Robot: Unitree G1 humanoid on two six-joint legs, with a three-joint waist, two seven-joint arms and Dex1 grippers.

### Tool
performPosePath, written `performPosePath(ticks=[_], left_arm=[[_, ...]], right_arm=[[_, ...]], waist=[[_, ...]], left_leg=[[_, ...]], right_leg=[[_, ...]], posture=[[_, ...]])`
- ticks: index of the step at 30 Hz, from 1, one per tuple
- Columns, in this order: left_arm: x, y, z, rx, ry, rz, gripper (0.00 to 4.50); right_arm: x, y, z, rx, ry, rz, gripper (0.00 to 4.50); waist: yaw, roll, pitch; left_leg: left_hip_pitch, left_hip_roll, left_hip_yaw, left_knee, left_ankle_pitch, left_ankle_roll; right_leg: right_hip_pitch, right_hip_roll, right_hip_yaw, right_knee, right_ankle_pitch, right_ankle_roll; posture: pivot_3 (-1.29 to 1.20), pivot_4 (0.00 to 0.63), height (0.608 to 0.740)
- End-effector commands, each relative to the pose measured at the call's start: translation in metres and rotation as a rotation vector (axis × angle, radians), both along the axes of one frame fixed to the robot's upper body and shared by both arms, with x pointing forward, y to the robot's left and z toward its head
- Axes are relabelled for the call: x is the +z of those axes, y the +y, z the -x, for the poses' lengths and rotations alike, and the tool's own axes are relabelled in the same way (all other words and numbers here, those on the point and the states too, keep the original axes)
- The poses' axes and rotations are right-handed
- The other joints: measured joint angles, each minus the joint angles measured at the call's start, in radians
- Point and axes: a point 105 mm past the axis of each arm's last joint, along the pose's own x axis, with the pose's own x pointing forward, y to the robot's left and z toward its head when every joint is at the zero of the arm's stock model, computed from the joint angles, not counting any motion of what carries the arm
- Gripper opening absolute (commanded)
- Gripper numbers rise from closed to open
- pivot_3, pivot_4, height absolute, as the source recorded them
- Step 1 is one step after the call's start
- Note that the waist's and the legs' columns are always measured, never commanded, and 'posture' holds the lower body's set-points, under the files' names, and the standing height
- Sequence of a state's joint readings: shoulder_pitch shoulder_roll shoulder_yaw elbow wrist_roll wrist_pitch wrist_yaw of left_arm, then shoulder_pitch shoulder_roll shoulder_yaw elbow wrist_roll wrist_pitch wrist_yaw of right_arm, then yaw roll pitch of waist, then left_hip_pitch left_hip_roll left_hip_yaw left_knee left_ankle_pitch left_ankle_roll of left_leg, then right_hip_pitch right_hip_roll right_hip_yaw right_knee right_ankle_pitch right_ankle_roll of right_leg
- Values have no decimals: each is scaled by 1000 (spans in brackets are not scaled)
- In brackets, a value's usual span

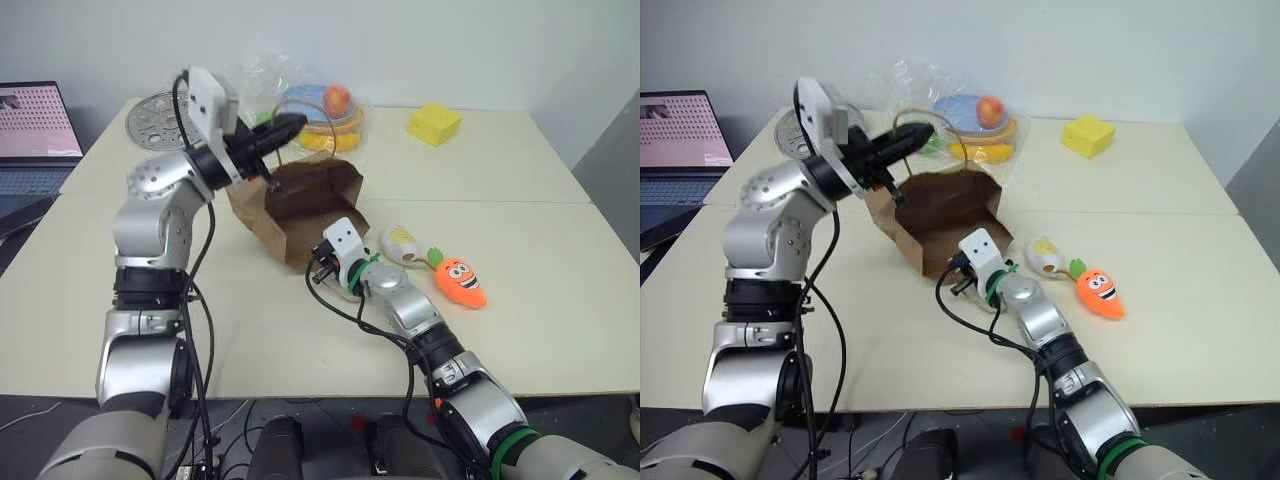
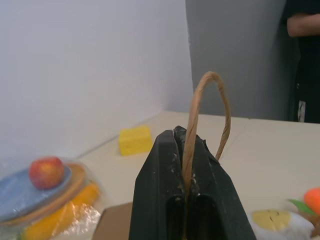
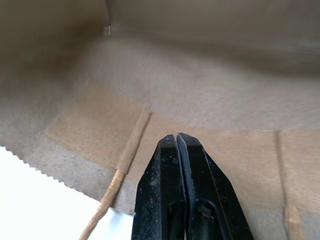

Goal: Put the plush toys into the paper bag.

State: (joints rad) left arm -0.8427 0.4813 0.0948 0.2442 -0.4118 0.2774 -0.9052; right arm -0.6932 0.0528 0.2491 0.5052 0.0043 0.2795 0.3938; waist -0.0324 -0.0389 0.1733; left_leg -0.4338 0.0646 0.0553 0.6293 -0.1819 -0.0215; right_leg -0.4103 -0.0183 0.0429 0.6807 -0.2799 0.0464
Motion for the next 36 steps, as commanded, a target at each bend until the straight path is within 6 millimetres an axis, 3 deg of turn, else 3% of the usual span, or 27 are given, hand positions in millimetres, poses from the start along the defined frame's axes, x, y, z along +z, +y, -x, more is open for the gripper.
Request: performPosePath(ticks=[1,7,12,15,19,23,26,28,29,33,36], left_arm=[[9,-7,9,-32,-65,-30,0],[-3,-4,10,-41,-34,-41,0],[-6,-10,13,-74,-24,-41,0],[-7,-12,13,-77,-21,-40,0],[-10,-13,13,-85,-14,-52,0],[-10,-13,14,-92,-11,-53,0],[-13,-14,14,-103,0,-57,0],[-13,-14,13,-103,3,-57,0],[-15,-14,13,-106,8,-57,0],[-16,-17,13,-114,16,-58,0],[-17,-17,13,-119,16,-63,0]], right_arm=[[30,2,0,18,-82,-84,34],[67,-4,5,45,-198,-151,34],[110,-14,28,127,-265,-301,34],[122,-25,40,146,-268,-350,34],[140,-67,65,131,-275,-406,928],[137,-112,77,38,-256,-342,2303],[122,-167,89,-85,-222,-185,3438],[113,-188,96,-125,-186,-123,4111],[98,-206,99,-168,-145,-52,4460],[66,-237,108,-246,-48,63,4460],[43,-245,115,-264,28,66,4460]], waist=[[0,0,0],[0,0,0],[2,0,0],[2,0,0],[6,0,0],[8,0,0],[8,0,0],[8,0,0],[8,0,0],[0,0,0],[-1,0,0]], left_leg=[[0,0,0,0,0,0],[0,0,0,0,0,0],[0,0,0,0,0,0],[0,0,0,0,0,0],[0,0,0,0,0,0],[-1,-1,1,0,0,0],[0,-1,1,0,0,0],[0,-1,0,0,0,0],[0,-1,0,0,0,0],[1,-1,1,0,0,0],[2,-1,1,0,0,0]], right_leg=[[0,0,0,0,0,0],[0,0,0,0,0,0],[0,0,0,0,0,0],[0,0,0,0,0,0],[0,0,-1,0,0,0],[1,-2,0,-2,0,0],[1,-2,0,-2,0,0],[2,-2,0,-3,0,0],[2,-2,0,-3,0,0],[2,-1,1,-3,0,0],[2,0,2,-2,-1,1]], posture=[[0,150,740],[0,150,740],[0,150,740],[0,150,740],[0,150,740],[0,150,740],[0,150,740],[0,150,740],[0,150,740],[0,150,740],[0,150,740]])
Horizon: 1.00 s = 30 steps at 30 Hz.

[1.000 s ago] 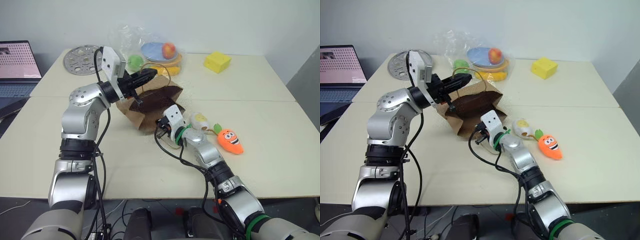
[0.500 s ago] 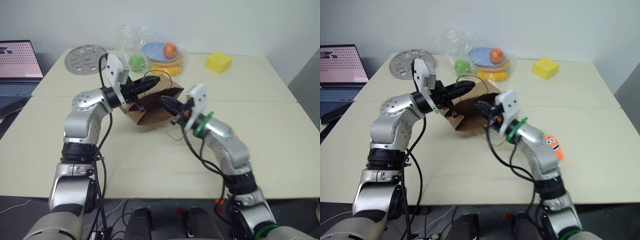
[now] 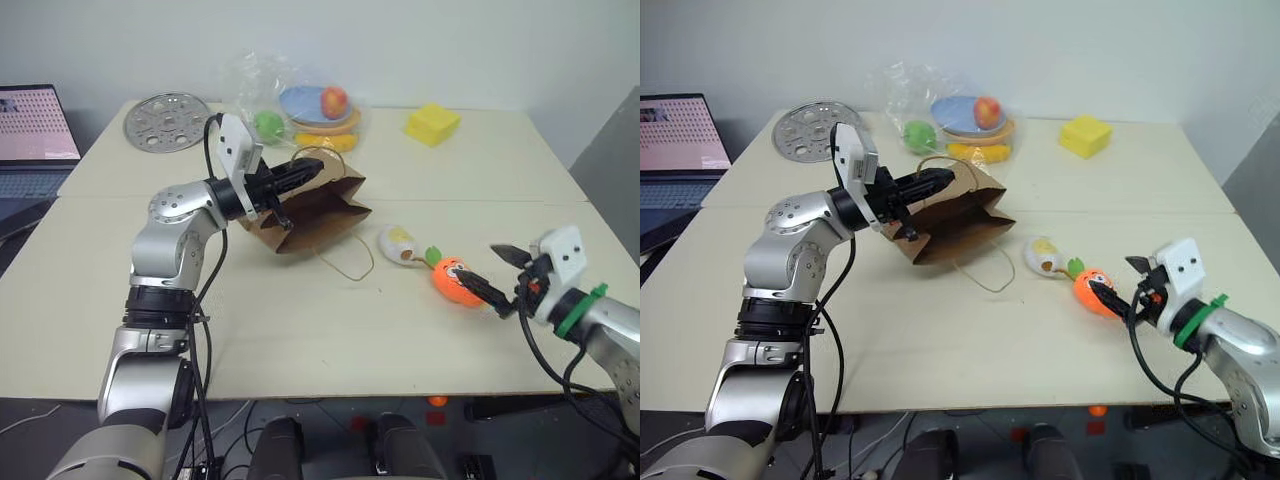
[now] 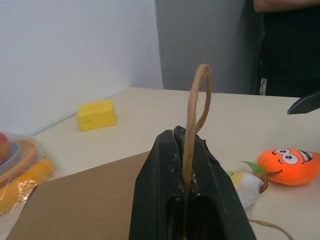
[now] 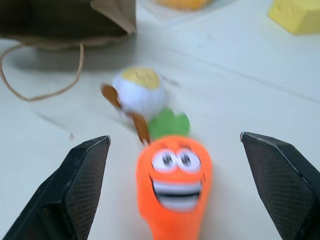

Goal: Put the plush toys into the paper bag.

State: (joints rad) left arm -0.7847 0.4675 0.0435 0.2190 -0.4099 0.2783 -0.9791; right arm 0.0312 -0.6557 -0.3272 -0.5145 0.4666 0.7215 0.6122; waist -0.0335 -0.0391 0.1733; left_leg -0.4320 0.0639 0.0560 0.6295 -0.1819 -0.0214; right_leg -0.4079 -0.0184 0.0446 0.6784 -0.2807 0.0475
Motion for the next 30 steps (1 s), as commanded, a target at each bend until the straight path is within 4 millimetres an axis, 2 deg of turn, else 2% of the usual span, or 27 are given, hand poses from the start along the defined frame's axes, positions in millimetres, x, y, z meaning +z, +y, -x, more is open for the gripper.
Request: performPosePath(ticks=[1,5,9,13,22,25,30], left_arm=[[10,-2,3,-15,-41,-2,0],[10,-2,4,-16,-41,-3,0],[11,0,4,-4,-43,-6,0],[11,2,4,3,-46,-8,0],[11,1,3,4,-45,-10,0],[12,1,3,4,-47,-10,0],[12,1,3,1,-48,-10,0]], right_arm=[[-10,-6,5,-4,6,5,4460],[-27,-11,7,-33,42,-18,4460],[-32,-8,2,-32,33,-14,4460],[-35,-8,0,-28,32,-7,3569],[-46,-14,-1,-46,64,15,202],[-43,-15,-1,-39,49,14,69],[-9,-5,3,38,-30,-24,69]], waist=[[1,0,0],[1,0,0],[3,0,0],[3,0,0],[4,0,0],[4,0,0],[4,0,0]], left_leg=[[0,0,0,0,0,0],[0,0,0,1,0,0],[0,-1,1,1,0,0],[0,-1,0,1,0,0],[0,-1,0,1,0,0],[0,-1,0,1,0,0],[0,-1,0,1,0,0]], right_leg=[[0,0,0,0,0,0],[0,0,1,0,0,0],[0,-1,1,0,0,0],[0,0,0,0,0,0],[0,0,0,0,0,0],[1,0,0,0,0,0],[1,0,0,0,0,0]], posture=[[0,150,740],[0,150,740],[0,150,740],[0,150,740],[0,150,740],[0,150,740],[0,150,740]])
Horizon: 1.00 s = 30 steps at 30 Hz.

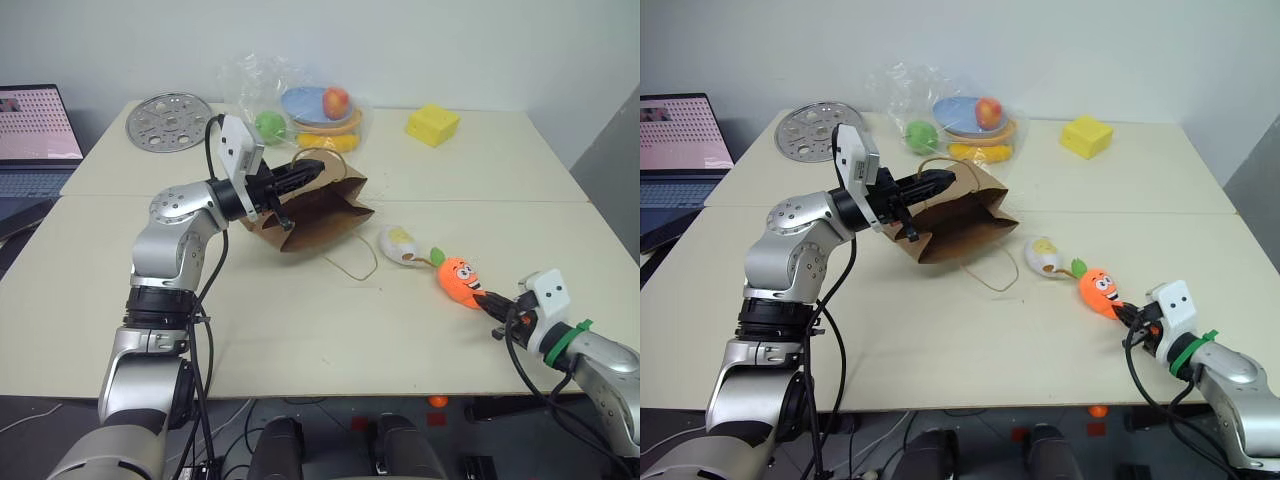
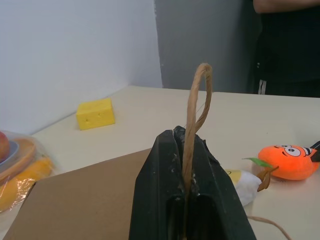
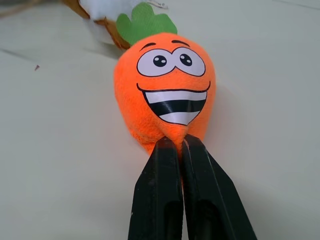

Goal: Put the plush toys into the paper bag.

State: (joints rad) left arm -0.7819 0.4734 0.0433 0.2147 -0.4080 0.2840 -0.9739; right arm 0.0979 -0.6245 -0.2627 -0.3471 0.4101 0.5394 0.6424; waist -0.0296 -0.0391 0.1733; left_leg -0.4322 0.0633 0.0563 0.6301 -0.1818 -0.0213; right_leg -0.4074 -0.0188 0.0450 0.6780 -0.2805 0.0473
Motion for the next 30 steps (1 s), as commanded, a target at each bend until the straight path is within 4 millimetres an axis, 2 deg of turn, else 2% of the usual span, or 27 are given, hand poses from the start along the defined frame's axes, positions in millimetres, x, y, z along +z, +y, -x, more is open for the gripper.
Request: performPosePath(ticks=[1,4,6,8,20,23,30], left_arm=[[12,-1,3,-9,-51,-5,0],[13,-1,2,-11,-49,-4,0],[11,-2,1,-14,-47,-7,0],[11,-4,1,-19,-46,-5,0],[12,-12,2,-47,-56,-3,0],[11,-13,3,-49,-56,-4,0],[12,-13,4,-51,-59,-1,0]], right_arm=[[37,10,3,83,-92,-3,69],[59,33,9,210,-92,14,69],[73,51,4,247,-123,-14,69],[79,71,-3,274,-144,-14,69],[83,161,-48,330,-138,-111,69],[83,170,-58,330,-144,-113,69],[64,191,-94,285,-148,-16,69]], waist=[[0,0,0],[-1,0,0],[-4,0,0],[-3,0,0],[2,0,0],[3,0,0],[0,0,0]], left_leg=[[0,0,0,0,0,0],[0,0,0,0,0,0],[0,0,0,0,0,0],[1,0,-1,0,0,0],[-2,0,-1,0,0,0],[-2,0,-1,0,0,0],[-2,0,-1,0,0,0]], right_leg=[[0,0,0,0,0,0],[0,0,0,0,0,0],[0,0,0,0,0,0],[0,0,0,1,0,0],[-2,0,-1,0,0,0],[-2,0,-1,1,0,0],[-2,0,-1,1,0,-1]], posture=[[0,150,740],[0,150,740],[0,150,740],[0,150,740],[0,150,740],[0,150,740],[0,150,740]])
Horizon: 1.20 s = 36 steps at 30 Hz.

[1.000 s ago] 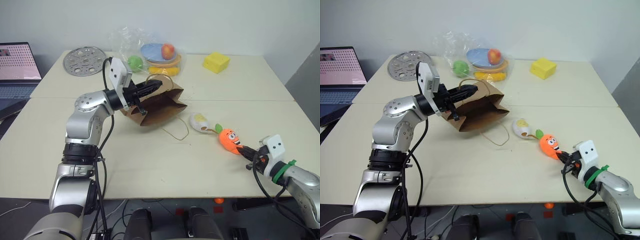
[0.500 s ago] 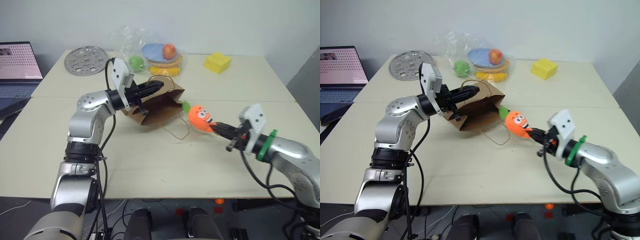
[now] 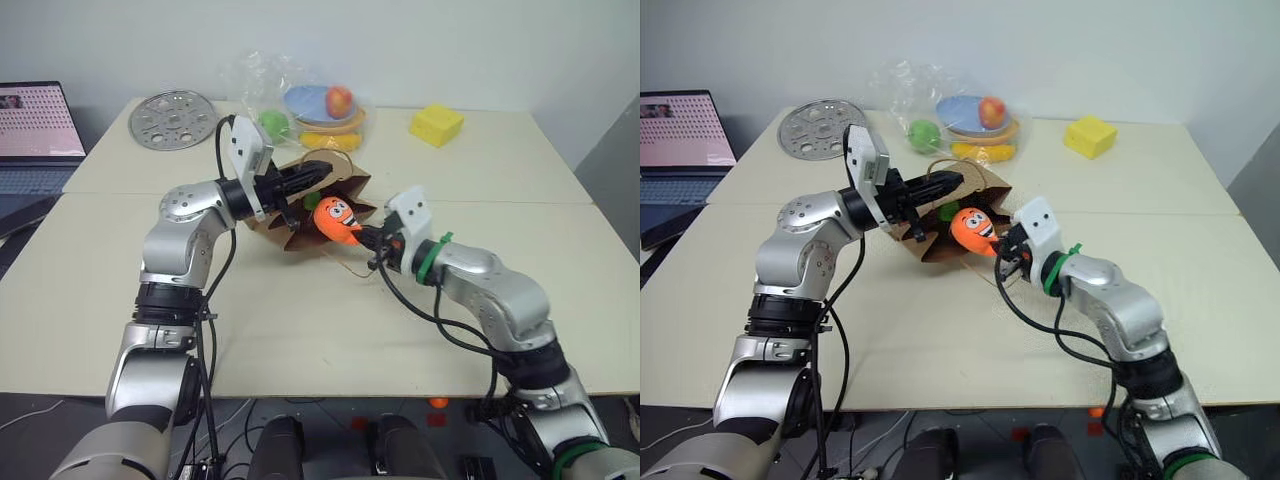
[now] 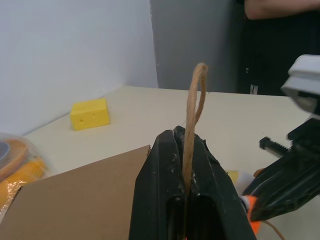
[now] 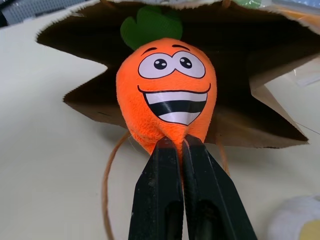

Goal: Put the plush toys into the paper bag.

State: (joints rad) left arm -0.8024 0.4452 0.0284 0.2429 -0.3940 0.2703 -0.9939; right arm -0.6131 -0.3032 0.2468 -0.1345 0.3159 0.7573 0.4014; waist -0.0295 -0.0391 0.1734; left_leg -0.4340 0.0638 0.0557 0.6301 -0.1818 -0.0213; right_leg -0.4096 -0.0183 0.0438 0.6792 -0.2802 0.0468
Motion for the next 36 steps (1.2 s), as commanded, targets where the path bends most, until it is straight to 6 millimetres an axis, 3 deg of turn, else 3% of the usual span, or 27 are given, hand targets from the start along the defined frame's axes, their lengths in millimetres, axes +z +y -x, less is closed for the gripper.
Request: performPosePath(ticks=[1,11,17,20,25,28,30,31,36], left_arm=[[15,-3,6,-17,-62,4,0],[14,-5,7,-30,-58,1,0],[15,-7,8,-35,-61,2,0],[14,-6,8,-33,-62,0,0],[13,-5,7,-29,-60,-1,0],[12,-7,6,-27,-61,-1,0],[12,-8,6,-26,-60,2,0],[11,-8,6,-26,-60,3,0],[9,-6,6,-24,-53,1,0]], right_arm=[[6,11,-13,-11,-64,26,69],[17,60,-36,-15,-69,-28,69],[15,68,-40,-17,-75,-44,69],[17,69,-36,0,-79,-67,685],[21,62,-28,35,-96,-91,2451],[25,48,-24,26,-118,-88,3521],[28,28,-16,16,-143,-74,4286],[29,21,-12,15,-148,-73,4482],[36,-24,13,-23,-163,-80,4482]], waist=[[0,0,0],[-2,0,0],[1,0,0],[-1,0,0],[-2,0,0],[-1,0,0],[3,0,0],[3,0,0],[2,0,0]], left_leg=[[0,0,0,0,0,0],[0,1,0,-1,0,0],[0,0,0,-1,0,0],[-1,0,0,-1,0,0],[-1,1,-1,-1,0,0],[-1,1,-1,-1,0,0],[-1,0,-1,-1,0,0],[-1,0,-1,-1,0,0],[-1,0,0,-1,0,0]], right_leg=[[0,0,0,0,0,0],[-1,0,-1,1,0,0],[-1,0,-1,1,0,0],[-1,0,0,1,0,0],[-1,0,-1,1,0,0],[-1,0,-1,1,0,0],[-1,0,-1,1,0,0],[-1,-1,-1,1,0,0],[-1,-1,-1,0,0,0]], posture=[[0,150,740],[0,150,740],[0,150,740],[0,150,740],[0,150,740],[0,150,740],[0,150,740],[0,150,740],[0,150,740]])
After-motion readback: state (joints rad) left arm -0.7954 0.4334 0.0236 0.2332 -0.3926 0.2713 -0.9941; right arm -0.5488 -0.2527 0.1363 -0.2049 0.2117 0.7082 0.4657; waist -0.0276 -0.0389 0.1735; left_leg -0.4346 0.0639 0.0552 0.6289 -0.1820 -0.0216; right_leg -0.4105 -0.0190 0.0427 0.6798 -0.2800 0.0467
